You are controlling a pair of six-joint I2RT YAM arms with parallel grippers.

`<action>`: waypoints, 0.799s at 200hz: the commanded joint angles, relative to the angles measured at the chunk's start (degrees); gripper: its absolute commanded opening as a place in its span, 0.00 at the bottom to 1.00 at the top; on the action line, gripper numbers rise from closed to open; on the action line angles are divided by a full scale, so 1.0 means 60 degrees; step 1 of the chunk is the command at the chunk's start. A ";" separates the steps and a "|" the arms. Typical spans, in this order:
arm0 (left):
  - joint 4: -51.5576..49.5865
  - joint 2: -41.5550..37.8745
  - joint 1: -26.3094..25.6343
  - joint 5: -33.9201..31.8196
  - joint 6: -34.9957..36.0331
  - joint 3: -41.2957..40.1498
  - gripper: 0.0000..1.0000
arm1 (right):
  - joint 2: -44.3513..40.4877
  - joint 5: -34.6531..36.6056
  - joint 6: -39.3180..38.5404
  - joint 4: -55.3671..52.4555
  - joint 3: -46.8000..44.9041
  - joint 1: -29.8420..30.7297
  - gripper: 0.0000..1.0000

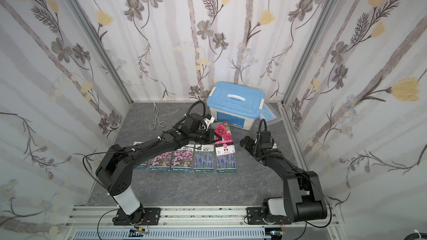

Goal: Arrange the seed packets in a row
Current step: Move the seed packet to the center of the board.

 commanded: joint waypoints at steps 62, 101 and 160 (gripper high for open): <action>0.0320 0.0590 -0.0434 -0.0105 0.0055 0.0265 0.00 | 0.0814 -0.0532 0.1345 0.1591 -0.0392 -0.1418 1.00; 0.0240 0.1170 -0.0690 -0.0134 0.0029 0.0694 0.00 | 0.0753 -0.0815 0.1458 0.1898 -0.0227 -0.2317 1.00; 0.0304 0.2765 -0.1335 -0.0237 -0.0218 0.1694 0.00 | -0.1108 -0.1226 0.0815 0.0796 0.0567 -0.2833 1.00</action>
